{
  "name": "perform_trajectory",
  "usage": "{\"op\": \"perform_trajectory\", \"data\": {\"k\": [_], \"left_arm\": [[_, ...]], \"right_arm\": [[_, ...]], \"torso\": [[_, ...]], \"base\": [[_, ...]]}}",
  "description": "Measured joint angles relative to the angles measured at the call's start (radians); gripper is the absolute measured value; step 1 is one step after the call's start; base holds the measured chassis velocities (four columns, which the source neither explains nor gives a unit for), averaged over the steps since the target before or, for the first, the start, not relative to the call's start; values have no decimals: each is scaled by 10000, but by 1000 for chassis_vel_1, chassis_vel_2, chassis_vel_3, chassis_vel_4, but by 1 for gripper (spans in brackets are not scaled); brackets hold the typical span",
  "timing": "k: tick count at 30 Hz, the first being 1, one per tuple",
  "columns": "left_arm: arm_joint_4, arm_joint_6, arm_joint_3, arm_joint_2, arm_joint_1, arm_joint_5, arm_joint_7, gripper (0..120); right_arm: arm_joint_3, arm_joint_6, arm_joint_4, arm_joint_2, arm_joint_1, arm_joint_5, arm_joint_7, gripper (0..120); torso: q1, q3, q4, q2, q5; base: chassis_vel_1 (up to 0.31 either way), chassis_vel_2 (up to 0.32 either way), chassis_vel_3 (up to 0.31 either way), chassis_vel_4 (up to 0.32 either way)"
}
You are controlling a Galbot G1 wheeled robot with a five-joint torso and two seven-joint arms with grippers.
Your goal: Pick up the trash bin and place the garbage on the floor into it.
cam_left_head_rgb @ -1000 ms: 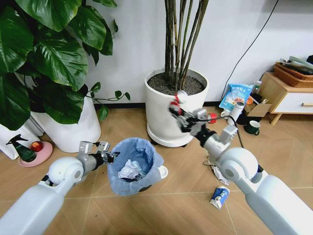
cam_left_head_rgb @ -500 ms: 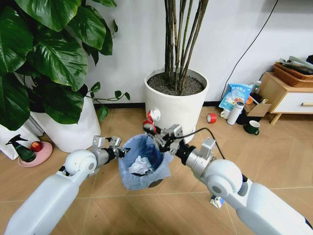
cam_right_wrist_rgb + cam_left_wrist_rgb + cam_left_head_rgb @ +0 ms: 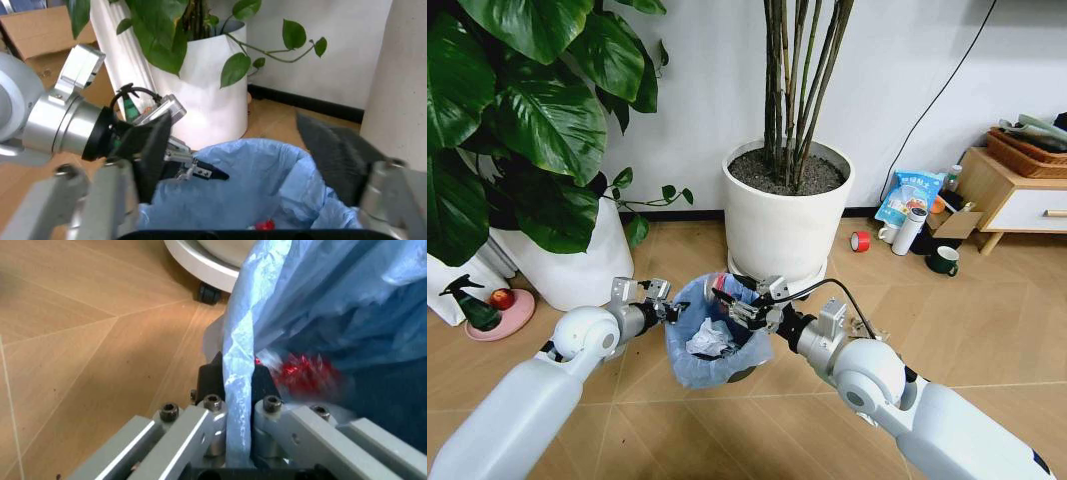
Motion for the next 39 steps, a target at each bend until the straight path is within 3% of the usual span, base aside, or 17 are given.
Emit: {"op": "perform_trajectory", "data": {"k": [5, 8, 12, 15, 24, 28, 29, 33, 39], "left_arm": [[-3, -12, -174, -69, 164, 154, -66, 0], [113, -121, -624, -63, 433, 414, -75, 0], [156, -158, -947, 129, 612, 439, -35, 0], [139, -180, -1193, 370, 753, 399, -17, 0], [-249, -161, -1333, 573, 837, 161, -76, 0], [-298, -138, -1467, 615, 792, 56, -109, 0], [-298, -138, -1467, 615, 792, 56, -109, 0], [-300, -128, -1677, 669, 791, 4, -122, 0], [-465, -88, -1789, 753, 770, -170, -218, 0]], "right_arm": [[342, 1, 19, 65, -17, 24, 215, 86], [1052, -24, -190, 122, -311, 25, 986, 98], [1663, -143, -540, 91, -687, 56, 1235, 100], [2376, -271, -1736, 99, -1142, -36, 1256, 100], [1863, -499, -4814, 559, -848, 352, 488, 100], [913, -451, -7015, 1593, -40, 116, 65, 100], [913, -451, -7015, 1593, -40, 116, 65, 100], [208, -261, -8928, 3069, 769, -480, -53, 100], [-50, -200, -10365, 3911, 1412, -950, 6, 100]], "torso": [[0, 0, 0, 0, -1], [0, 0, 1, 0, -1], [0, 0, 1, 0, -1], [0, 0, -1, 0, 1], [0, 0, -3, 0, -1], [0, 0, -1, -2, -2], [0, 0, -1, -2, -2], [1, 1, 3, -2, -1], [1, 1, 5, -2, -2]], "base": [[0, 0, 0, 0], [0, 0, 0, 0], [0, 0, 0, 0], [0, 0, 0, 0], [0, 0, 0, 0], [0, 0, 0, 0], [0, 0, 0, 0], [0, 0, 0, 0], [0, 0, 0, 0]]}}
